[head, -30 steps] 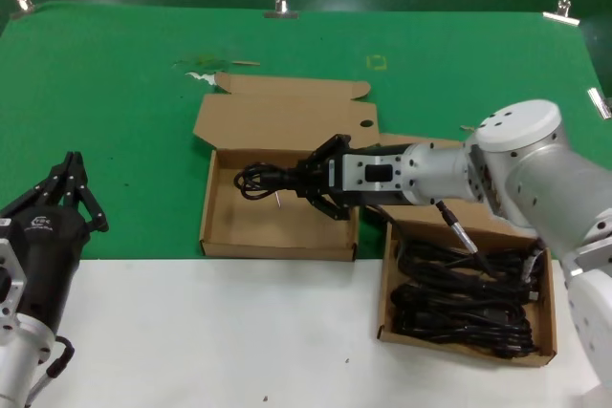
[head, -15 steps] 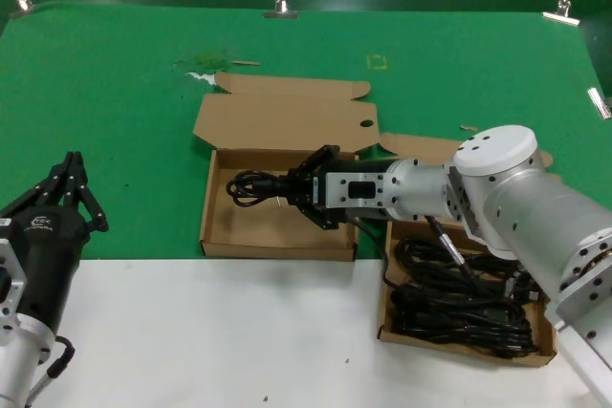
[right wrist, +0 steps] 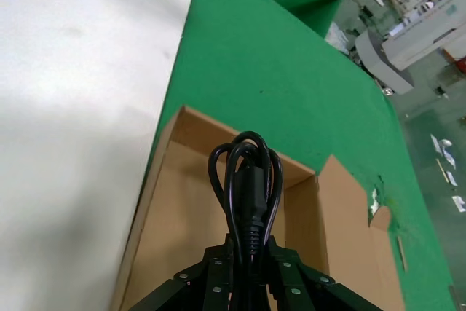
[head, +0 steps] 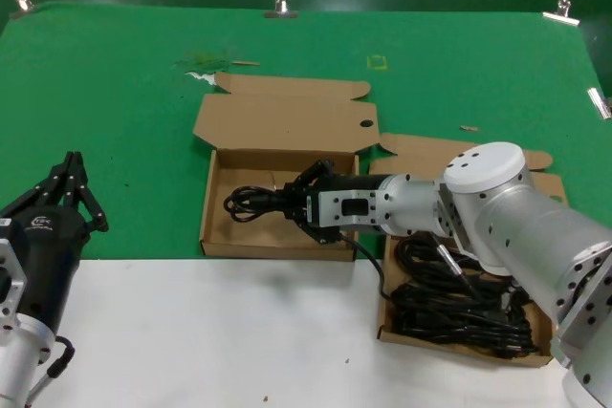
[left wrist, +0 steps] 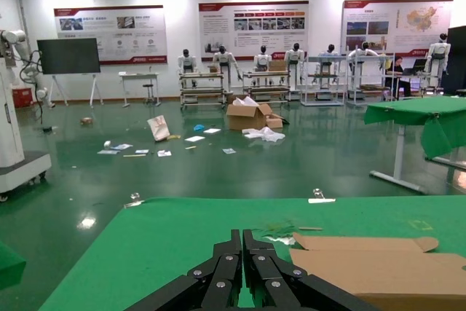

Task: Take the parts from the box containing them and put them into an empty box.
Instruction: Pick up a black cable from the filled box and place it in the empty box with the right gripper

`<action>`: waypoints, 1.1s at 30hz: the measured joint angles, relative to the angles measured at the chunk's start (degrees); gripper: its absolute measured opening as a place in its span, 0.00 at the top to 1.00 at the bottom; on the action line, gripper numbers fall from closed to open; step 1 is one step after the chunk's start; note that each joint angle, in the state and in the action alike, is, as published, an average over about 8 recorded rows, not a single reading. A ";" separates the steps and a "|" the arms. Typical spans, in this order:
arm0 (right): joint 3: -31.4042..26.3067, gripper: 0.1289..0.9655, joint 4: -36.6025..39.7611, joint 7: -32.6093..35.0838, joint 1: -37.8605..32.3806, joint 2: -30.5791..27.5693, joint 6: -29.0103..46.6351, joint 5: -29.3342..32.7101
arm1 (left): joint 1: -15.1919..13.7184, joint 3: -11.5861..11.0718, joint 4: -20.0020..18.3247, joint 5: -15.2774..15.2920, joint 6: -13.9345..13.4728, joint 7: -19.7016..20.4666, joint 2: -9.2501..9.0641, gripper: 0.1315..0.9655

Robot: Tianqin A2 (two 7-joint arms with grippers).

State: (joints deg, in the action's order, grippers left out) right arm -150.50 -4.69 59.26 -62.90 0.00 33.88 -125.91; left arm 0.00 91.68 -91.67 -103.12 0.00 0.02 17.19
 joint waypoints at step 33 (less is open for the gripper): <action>-7.19 0.87 -0.79 5.16 1.20 0.00 -3.58 -11.23 | 0.00 0.00 0.00 0.00 0.00 0.00 0.00 0.98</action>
State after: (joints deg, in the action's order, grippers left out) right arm -157.69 -5.48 64.41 -61.70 0.00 30.30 -137.14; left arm 0.00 91.68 -91.67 -103.12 0.00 0.02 17.19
